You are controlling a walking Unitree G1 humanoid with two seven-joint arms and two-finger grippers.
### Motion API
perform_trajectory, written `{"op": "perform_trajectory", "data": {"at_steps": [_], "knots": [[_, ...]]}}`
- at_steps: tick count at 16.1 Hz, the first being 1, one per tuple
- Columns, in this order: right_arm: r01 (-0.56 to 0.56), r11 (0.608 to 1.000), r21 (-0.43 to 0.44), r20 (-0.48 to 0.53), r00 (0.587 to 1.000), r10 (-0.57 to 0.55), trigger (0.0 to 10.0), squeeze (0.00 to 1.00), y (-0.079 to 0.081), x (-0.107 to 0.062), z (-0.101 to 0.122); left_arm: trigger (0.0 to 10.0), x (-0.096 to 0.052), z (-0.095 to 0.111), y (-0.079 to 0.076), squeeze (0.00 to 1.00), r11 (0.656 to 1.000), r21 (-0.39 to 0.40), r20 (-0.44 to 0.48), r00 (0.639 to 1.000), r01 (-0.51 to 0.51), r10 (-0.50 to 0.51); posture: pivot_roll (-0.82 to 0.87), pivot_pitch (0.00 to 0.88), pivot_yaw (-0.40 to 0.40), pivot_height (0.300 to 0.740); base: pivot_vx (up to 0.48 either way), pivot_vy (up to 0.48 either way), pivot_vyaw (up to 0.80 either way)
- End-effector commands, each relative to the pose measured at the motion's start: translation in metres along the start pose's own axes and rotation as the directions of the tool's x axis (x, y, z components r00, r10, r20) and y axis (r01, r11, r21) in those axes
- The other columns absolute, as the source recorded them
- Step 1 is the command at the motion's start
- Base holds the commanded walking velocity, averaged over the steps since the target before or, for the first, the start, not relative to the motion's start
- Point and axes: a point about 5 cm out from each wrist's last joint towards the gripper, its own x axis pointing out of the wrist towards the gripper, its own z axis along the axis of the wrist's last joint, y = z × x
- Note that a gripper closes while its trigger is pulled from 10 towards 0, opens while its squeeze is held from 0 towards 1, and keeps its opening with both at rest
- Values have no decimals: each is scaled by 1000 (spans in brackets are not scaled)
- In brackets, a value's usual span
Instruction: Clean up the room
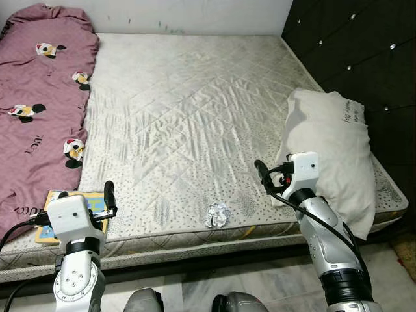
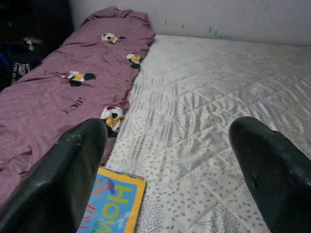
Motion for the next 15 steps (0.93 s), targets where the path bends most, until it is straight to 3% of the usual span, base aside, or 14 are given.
{"op": "perform_trajectory", "data": {"at_steps": [1,7,12,15], "knots": [[3,1000,6,-7,1000,-3,10000,0,-2,0,0,10000,-1,1,-2,0,1000,-2,-2,1000,14,-14,13,73,-86,711,0,0,0],[-2,1000,10,-6,1000,2,10000,0,-2,2,1,10000,2,0,-1,0,1000,13,-4,1000,-14,14,12,80,-89,632,0,0,0],[-11,1000,3,-2,1000,11,10000,0,-1,2,2,10000,3,1,0,0,999,2,7,999,-34,34,10,81,-90,632,0,0,0],[-40,999,-23,8,999,40,10000,0,3,3,3,10000,6,-3,9,0,991,24,-23,991,-130,131,8,82,-92,632,0,0,0]]}}
